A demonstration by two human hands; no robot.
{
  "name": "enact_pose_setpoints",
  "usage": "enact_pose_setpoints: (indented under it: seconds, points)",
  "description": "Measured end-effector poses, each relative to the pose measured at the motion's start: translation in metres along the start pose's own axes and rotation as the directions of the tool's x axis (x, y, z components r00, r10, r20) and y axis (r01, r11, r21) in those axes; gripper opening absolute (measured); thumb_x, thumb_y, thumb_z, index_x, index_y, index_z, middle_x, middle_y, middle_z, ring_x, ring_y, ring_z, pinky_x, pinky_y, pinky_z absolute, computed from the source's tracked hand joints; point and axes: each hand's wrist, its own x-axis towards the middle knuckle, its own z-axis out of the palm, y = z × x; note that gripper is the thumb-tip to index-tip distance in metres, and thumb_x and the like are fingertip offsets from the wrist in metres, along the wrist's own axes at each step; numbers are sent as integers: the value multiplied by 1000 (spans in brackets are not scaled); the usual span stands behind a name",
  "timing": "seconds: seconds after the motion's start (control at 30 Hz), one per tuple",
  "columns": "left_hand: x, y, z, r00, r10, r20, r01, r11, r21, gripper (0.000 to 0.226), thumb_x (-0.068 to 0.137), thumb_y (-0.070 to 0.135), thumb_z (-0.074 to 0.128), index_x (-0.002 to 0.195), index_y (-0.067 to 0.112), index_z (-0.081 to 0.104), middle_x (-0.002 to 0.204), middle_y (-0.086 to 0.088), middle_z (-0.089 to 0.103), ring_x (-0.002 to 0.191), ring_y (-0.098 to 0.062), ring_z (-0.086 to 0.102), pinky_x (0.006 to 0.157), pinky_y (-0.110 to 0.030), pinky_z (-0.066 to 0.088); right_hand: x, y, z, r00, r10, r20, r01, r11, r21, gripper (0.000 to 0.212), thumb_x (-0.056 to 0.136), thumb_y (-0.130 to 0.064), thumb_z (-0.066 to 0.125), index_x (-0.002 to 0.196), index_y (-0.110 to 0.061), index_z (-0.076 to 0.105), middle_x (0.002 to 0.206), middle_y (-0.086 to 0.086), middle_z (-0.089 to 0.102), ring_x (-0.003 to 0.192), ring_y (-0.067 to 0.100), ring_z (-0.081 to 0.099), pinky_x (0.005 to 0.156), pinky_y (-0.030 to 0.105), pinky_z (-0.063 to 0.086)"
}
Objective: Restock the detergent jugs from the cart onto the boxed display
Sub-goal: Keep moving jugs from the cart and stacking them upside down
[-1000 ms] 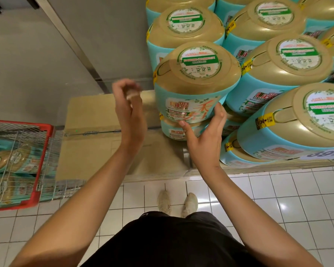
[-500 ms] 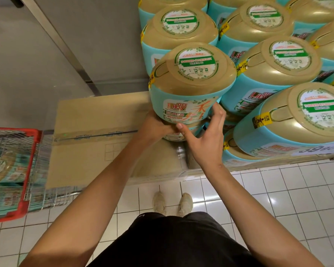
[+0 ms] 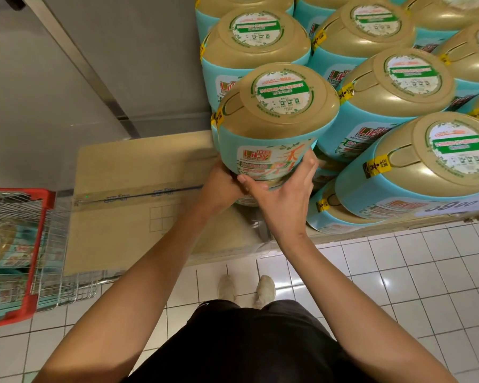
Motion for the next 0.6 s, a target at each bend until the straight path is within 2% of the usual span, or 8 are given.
enact_pose_setpoints:
  seconds: [0.1, 0.17, 0.23, 0.3, 0.37, 0.43, 0.5, 0.6]
  points:
    - [4, -14, 3, 995, -81, -50, 83, 996, 32, 78, 65, 17, 99, 135, 5, 67, 132, -7, 73, 125, -21, 68, 106, -47, 56, 5, 1, 2, 1000, -7, 8, 7, 1000, 23, 123, 64, -65, 93, 156, -13, 29, 149, 4, 43, 142, 26, 45, 111, 57, 44]
    - [6, -19, 6, 987, -133, -85, 138, 989, 55, 80, 68, 15, 99, 139, 10, 63, 134, -6, 72, 125, -23, 67, 105, -49, 56, 6, 2, 2, 1000, -13, 10, 13, 999, 42, 123, 64, -63, 93, 157, -14, 28, 149, 4, 42, 142, 24, 45, 111, 56, 45]
    - [5, -21, 9, 982, -152, -114, 159, 986, 58, 87, 62, 29, 101, 139, 15, 62, 129, 2, 73, 121, -15, 69, 103, -41, 57, 7, 5, 1, 1000, -22, 13, 21, 998, 57, 123, 65, -59, 94, 158, -15, 27, 150, 3, 41, 143, 21, 43, 113, 55, 45]
    - [4, -20, 10, 978, -153, -144, 163, 985, 62, 95, 51, 43, 99, 134, 17, 62, 118, 15, 73, 108, 3, 68, 94, -25, 57, 7, 9, 1, 999, -33, 31, 31, 997, 65, 122, 66, -54, 96, 159, -14, 26, 152, 3, 40, 145, 21, 42, 114, 55, 44]
    - [5, -20, 9, 977, -157, -144, 168, 984, 67, 93, 53, 38, 101, 134, 16, 61, 113, 20, 70, 101, 13, 63, 90, -20, 54, 7, 12, -1, 998, -51, 47, 47, 996, 72, 120, 68, -49, 96, 160, -13, 26, 154, 3, 39, 146, 21, 40, 117, 52, 43]
    - [7, -17, 8, 979, -158, -131, 166, 985, 53, 96, 52, 37, 102, 136, 14, 62, 122, 12, 72, 109, 4, 67, 92, -20, 55, 8, 14, -3, 995, -70, 65, 65, 995, 79, 118, 71, -45, 95, 160, -12, 26, 154, 4, 39, 146, 17, 39, 121, 39, 41]
    - [7, -14, 7, 982, -145, -123, 150, 988, 33, 101, 46, 46, 99, 135, 12, 64, 126, 4, 73, 115, -4, 68, 94, -19, 56, 9, 16, -6, 993, -86, 78, 80, 994, 80, 116, 72, -41, 96, 160, -11, 26, 153, 5, 39, 145, 14, 38, 119, 24, 37]
    - [6, -13, 7, 989, -110, -100, 113, 993, 31, 98, 47, 49, 98, 133, 12, 67, 126, 3, 74, 117, -5, 69, 96, -23, 58, 9, 17, -9, 991, -101, 92, 94, 992, 79, 114, 74, -39, 95, 161, -10, 26, 154, 6, 40, 146, 14, 38, 120, 26, 39]
